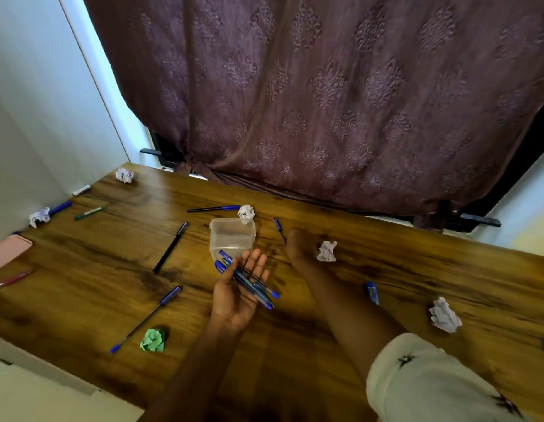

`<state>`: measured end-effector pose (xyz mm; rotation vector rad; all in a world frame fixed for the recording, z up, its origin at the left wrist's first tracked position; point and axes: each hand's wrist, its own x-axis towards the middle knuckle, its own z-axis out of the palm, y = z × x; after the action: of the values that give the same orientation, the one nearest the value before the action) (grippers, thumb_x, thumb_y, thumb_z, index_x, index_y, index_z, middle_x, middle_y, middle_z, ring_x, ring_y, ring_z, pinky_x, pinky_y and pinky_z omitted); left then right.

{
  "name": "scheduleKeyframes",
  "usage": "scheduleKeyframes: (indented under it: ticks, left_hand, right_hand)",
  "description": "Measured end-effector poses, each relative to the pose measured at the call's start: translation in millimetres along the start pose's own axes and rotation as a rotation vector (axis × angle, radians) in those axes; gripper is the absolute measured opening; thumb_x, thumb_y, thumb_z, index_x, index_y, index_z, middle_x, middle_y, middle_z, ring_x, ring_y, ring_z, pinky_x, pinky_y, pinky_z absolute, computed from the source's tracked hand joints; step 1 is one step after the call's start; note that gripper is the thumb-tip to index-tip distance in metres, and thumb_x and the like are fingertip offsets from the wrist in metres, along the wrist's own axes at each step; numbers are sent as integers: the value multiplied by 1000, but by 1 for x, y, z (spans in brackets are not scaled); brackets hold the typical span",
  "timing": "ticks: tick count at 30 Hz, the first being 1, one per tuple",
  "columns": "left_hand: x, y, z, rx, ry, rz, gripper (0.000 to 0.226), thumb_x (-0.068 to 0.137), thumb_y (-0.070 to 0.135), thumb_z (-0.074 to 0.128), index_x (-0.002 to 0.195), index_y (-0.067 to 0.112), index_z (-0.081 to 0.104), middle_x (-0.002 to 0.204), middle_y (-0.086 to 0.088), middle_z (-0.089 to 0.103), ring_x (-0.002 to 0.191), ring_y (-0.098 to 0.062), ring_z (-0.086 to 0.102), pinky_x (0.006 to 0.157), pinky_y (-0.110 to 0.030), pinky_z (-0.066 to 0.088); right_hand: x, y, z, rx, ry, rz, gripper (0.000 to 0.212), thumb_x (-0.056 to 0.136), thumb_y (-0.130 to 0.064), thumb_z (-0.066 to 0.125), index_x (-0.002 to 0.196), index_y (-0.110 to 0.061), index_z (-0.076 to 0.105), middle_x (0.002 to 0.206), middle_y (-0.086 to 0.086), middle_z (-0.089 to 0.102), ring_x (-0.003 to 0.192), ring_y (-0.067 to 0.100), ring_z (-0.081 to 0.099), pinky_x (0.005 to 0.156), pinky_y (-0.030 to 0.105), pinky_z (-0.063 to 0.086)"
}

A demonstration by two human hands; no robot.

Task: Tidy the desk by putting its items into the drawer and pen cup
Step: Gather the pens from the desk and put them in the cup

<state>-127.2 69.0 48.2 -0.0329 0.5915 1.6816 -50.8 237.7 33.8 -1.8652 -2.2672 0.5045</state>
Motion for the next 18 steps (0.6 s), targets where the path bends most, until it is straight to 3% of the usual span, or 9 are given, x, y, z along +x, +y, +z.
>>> scheduleKeyframes:
  ticks: [3,6,9,12,16,18]
  left_hand:
    - [2,2,-3,7,8,-5,43,88,33,47,123,9,56,125,-10,63,112,-23,62,86,-38,55]
    - [1,4,-5,4,-6,-11,47,88,34,46,125,6,54,127,-11,60,109,-23,64,90,-38,52]
    - [-4,7,-3,-17,-33,-33,47,89,33,46,124,2,55,124,-13,62,105,-23,66,97,-36,48]
    - [-9,16,-2,-46,-38,-31,46,88,30,49,124,2,54,123,-13,62,102,-22,67,87,-35,56]
    - [-12,34,-12,-60,-64,-2,40,78,23,66,115,7,62,113,-11,67,96,-21,69,76,-35,59]
    - [-12,46,-18,-76,-74,-6,27,84,19,55,106,9,66,104,-9,71,90,-20,71,75,-34,58]
  right_hand:
    - [-24,2,-24,299,38,14,20,81,-21,68,96,-8,69,101,8,70,96,26,64,75,30,46]
    - [-84,-2,-49,567,15,-121,10,80,-15,70,90,-15,68,83,-6,64,80,11,61,66,21,43]
    - [-134,-14,-54,395,-81,-303,12,84,-18,67,95,-19,68,89,-9,66,77,3,57,61,11,40]
    - [-147,-29,-45,222,-40,-412,12,86,-25,64,96,-19,68,98,-5,67,78,4,56,66,14,42]
    - [-151,-49,-37,176,-20,-474,17,89,-27,60,103,-21,66,104,-5,64,88,7,60,71,16,42]
    - [-155,-61,-31,163,8,-515,18,90,-30,59,105,-22,65,105,-7,64,89,5,58,73,15,41]
